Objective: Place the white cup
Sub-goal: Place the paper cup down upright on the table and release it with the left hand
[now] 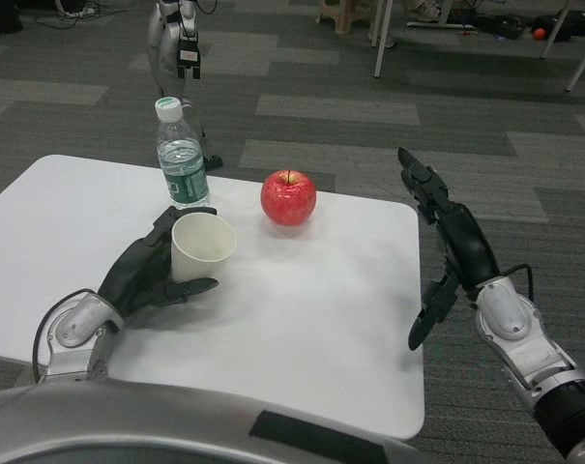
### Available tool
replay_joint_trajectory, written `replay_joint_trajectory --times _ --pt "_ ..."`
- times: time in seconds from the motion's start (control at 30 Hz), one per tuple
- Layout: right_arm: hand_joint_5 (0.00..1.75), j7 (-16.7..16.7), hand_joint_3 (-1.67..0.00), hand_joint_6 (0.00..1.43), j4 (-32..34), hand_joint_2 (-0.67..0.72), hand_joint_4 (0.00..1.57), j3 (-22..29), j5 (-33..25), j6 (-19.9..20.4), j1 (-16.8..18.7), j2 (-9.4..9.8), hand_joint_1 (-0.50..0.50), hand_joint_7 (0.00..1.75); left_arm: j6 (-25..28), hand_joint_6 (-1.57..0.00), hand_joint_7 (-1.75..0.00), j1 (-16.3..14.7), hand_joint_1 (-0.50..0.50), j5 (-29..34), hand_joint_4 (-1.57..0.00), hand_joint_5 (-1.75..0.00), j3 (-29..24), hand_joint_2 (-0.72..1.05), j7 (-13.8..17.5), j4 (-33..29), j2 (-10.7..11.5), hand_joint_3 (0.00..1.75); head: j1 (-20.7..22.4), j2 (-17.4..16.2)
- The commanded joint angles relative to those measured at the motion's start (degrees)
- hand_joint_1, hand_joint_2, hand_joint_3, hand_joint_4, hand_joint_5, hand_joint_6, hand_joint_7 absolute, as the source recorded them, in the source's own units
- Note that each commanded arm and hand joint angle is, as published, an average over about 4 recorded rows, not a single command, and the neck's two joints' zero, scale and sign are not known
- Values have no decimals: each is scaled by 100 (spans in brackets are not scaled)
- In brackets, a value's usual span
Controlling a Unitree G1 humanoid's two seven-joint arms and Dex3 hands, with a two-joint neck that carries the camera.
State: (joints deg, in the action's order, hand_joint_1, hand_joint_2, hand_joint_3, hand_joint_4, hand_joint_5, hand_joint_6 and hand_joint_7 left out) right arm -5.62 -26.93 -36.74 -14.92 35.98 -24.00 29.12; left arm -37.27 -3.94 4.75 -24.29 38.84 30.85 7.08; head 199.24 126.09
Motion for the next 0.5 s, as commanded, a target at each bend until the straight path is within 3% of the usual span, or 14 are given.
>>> replay_joint_trajectory --times 0.03,0.5 --pt "0 -27 0 0 3 72 0 44 -28 14 36 -3 -48 0 211 0 -77 -377 -50 -400 0 -154 -56 105 51 503 -75 9 46 -20" --pt "0 -27 0 0 -5 72 0 35 -28 10 30 -3 -47 0 53 0 -79 -516 -50 -396 0 -164 -192 105 54 712 -51 9 161 -57"
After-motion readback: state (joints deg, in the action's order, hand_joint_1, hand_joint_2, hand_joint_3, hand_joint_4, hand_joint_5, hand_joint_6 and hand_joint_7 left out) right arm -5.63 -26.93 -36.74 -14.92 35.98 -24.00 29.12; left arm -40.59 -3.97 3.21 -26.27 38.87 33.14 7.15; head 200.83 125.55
